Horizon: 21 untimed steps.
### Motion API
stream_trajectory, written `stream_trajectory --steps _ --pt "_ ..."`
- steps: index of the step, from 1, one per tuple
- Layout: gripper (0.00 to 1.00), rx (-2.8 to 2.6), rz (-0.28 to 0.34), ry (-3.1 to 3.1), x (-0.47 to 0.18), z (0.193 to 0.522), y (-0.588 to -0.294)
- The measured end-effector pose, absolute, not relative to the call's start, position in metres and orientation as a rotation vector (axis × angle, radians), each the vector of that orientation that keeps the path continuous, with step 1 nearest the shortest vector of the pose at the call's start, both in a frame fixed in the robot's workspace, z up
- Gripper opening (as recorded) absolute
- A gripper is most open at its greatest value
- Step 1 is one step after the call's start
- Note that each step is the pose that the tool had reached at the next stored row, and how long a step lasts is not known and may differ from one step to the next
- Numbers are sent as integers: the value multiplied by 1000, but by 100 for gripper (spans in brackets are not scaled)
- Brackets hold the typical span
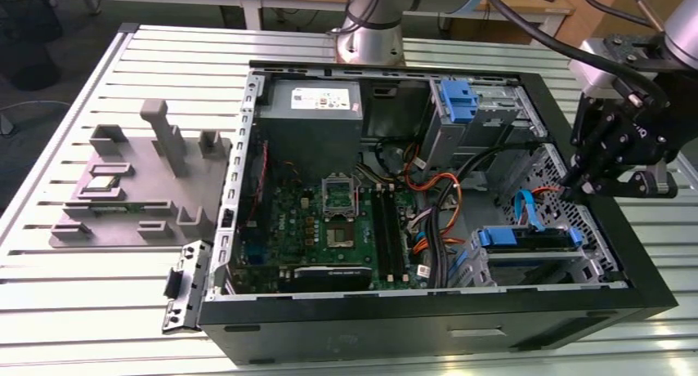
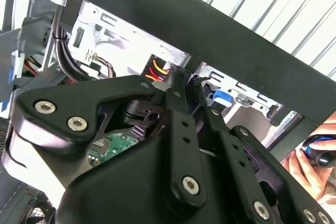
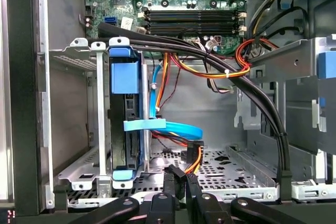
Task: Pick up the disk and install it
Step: 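Insert the second disk wire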
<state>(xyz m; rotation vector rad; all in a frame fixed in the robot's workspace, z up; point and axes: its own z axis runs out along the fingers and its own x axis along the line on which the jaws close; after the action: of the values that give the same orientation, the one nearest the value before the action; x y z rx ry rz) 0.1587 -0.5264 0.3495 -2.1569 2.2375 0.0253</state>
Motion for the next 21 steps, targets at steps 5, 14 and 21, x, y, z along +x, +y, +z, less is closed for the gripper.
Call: stream_trajectory --steps 5,14,21 --pt "23 -2160 21 2240 159 346 -526" --pt "23 -2166 7 2247 144 344 -529" --pt "23 -2167 4 2248 140 344 -538"
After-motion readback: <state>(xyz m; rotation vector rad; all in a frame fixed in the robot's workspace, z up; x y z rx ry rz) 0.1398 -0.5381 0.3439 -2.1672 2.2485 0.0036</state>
